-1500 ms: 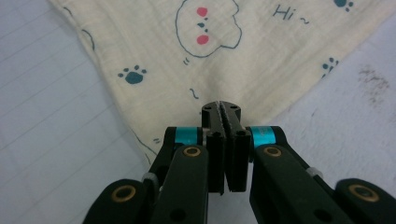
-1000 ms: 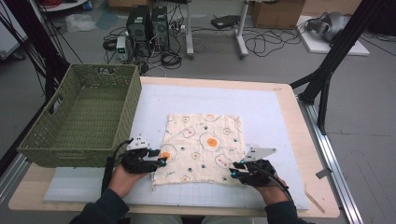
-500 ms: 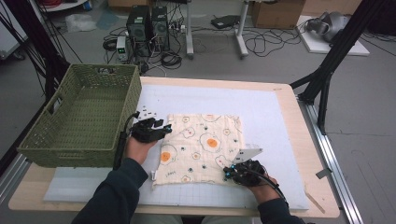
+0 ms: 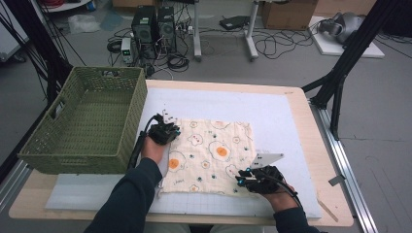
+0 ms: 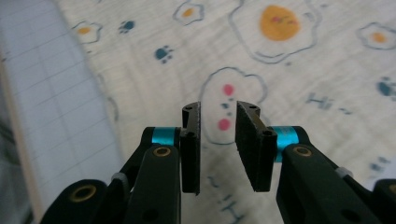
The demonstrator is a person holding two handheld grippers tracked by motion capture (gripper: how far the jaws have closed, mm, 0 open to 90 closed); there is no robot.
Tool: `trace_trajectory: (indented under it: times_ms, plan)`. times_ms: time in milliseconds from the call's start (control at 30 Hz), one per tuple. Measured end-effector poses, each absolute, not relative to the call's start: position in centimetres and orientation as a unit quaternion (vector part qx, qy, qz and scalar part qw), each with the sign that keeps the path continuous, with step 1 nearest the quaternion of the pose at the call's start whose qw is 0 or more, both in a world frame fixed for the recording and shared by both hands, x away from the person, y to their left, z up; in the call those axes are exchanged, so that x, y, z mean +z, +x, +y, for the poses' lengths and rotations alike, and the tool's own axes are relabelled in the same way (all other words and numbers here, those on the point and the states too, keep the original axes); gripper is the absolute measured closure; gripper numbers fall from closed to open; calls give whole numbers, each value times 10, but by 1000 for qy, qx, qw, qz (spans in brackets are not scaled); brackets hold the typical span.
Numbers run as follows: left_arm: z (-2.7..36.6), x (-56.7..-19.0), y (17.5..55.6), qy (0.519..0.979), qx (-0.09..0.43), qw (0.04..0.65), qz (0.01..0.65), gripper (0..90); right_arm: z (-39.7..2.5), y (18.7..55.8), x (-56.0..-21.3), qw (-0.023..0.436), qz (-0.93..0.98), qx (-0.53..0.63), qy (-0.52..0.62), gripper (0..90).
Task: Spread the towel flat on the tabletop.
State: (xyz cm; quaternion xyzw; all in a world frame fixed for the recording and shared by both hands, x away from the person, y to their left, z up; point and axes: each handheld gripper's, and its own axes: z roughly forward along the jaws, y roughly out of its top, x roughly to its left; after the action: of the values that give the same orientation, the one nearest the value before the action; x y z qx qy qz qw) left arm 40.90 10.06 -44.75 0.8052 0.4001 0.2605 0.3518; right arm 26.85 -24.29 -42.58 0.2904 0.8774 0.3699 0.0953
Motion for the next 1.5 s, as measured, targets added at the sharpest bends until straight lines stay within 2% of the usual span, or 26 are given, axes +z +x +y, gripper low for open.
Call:
trace_trajectory:
  times_ms: [200, 233, 267, 400, 533, 633, 700, 867, 900, 1000, 1100, 1200, 1300, 1367, 1500]
  plan:
    - [107, -447, 411, 789, 269, 345, 431, 875, -256, 284, -422, 143, 849, 377, 341, 684]
    - [109, -447, 411, 786, 265, 352, 434, 853, -258, 289, -422, 151, 843, 377, 352, 676]
    - [109, -446, 411, 782, 259, 360, 438, 718, -260, 296, -421, 160, 836, 376, 365, 661]
    - [115, -440, 407, 765, 246, 393, 447, 525, -266, 324, -419, 202, 808, 372, 409, 607]
    - [118, -437, 400, 757, 222, 426, 443, 452, -267, 363, -421, 204, 790, 353, 458, 602]
    - [119, -437, 395, 759, 206, 439, 435, 430, -261, 387, -425, 206, 785, 337, 477, 609]
    - [119, -435, 392, 762, 191, 446, 429, 412, -257, 398, -428, 210, 787, 329, 478, 636]
    - [116, -425, 384, 759, 187, 469, 412, 382, -251, 413, -435, 225, 804, 274, 478, 870]
    - [116, -423, 382, 756, 186, 475, 410, 372, -253, 413, -435, 227, 799, 274, 485, 895]
    - [119, -418, 376, 743, 197, 490, 412, 303, -259, 413, -436, 235, 789, 267, 500, 889]
    - [124, -417, 370, 738, 191, 507, 403, 233, -267, 410, -430, 230, 778, 302, 501, 813]
    - [129, -418, 365, 739, 185, 517, 390, 226, -271, 402, -420, 235, 773, 331, 488, 747]
    - [135, -419, 359, 737, 178, 529, 381, 225, -275, 390, -408, 236, 772, 357, 470, 608]
    - [138, -420, 355, 739, 173, 534, 373, 224, -279, 380, -403, 244, 766, 381, 457, 473]
    - [142, -423, 346, 746, 168, 537, 356, 245, -289, 355, -401, 259, 764, 395, 440, 348]
